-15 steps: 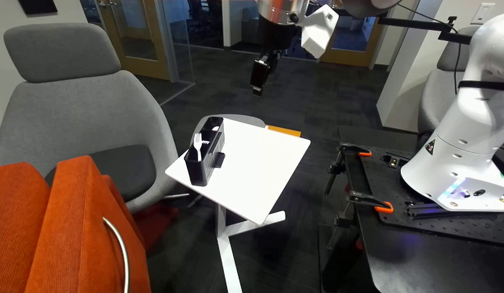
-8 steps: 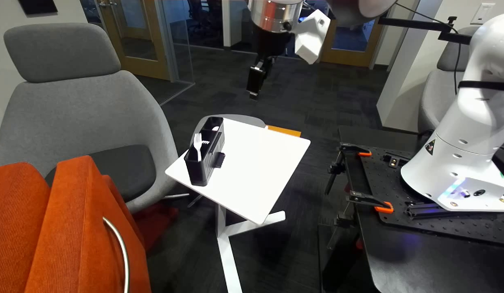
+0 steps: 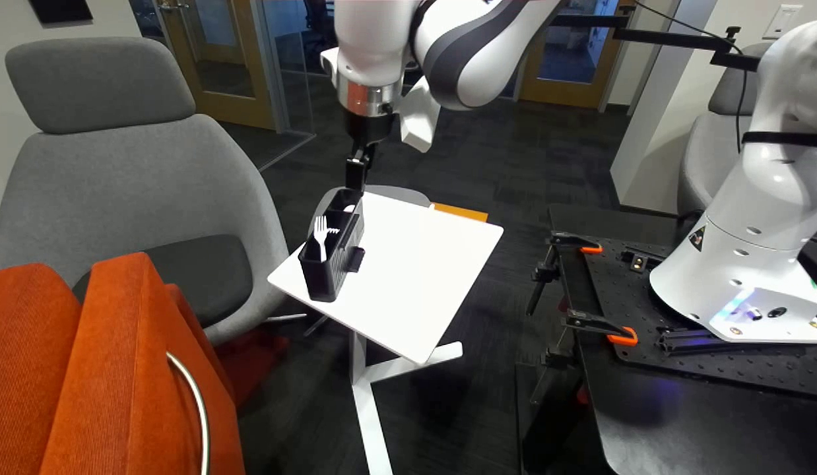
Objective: Remove one fork from the black rack and put it on the table
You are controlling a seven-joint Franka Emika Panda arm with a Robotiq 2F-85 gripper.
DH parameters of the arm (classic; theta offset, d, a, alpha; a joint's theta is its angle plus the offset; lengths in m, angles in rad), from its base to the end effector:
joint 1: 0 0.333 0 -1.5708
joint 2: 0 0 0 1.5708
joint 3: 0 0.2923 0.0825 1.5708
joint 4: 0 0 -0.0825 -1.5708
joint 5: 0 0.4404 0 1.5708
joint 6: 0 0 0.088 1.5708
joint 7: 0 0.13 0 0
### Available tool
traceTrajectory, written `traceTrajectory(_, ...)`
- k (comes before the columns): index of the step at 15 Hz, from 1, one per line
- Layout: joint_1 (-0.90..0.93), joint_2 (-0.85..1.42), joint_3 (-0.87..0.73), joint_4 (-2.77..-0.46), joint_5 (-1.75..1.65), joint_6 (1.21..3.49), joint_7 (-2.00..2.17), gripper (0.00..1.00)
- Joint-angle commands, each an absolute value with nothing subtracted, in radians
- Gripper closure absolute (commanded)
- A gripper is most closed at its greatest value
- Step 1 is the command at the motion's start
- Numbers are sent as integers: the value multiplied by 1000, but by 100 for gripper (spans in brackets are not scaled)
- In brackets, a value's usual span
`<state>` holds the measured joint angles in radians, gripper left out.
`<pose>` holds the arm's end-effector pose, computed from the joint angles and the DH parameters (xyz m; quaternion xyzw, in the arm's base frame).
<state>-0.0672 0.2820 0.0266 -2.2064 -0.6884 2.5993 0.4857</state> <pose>0.5939 -0.0183 0.1707 0.9807 0.0239 0.0930 0.1701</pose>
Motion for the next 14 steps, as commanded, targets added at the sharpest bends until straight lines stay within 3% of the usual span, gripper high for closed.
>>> traceTrajectory(1, 10, 461, -18, -2048, -645, 2644, 383, 0)
traceTrajectory(6, 171, 599, -110, -1905, -629, 2556, 396, 0)
traceTrajectory(7, 131, 558, -83, -1978, -578, 2629, 341, 0)
traceTrajectory(14, 192, 597, -136, -1934, -587, 2588, 379, 0)
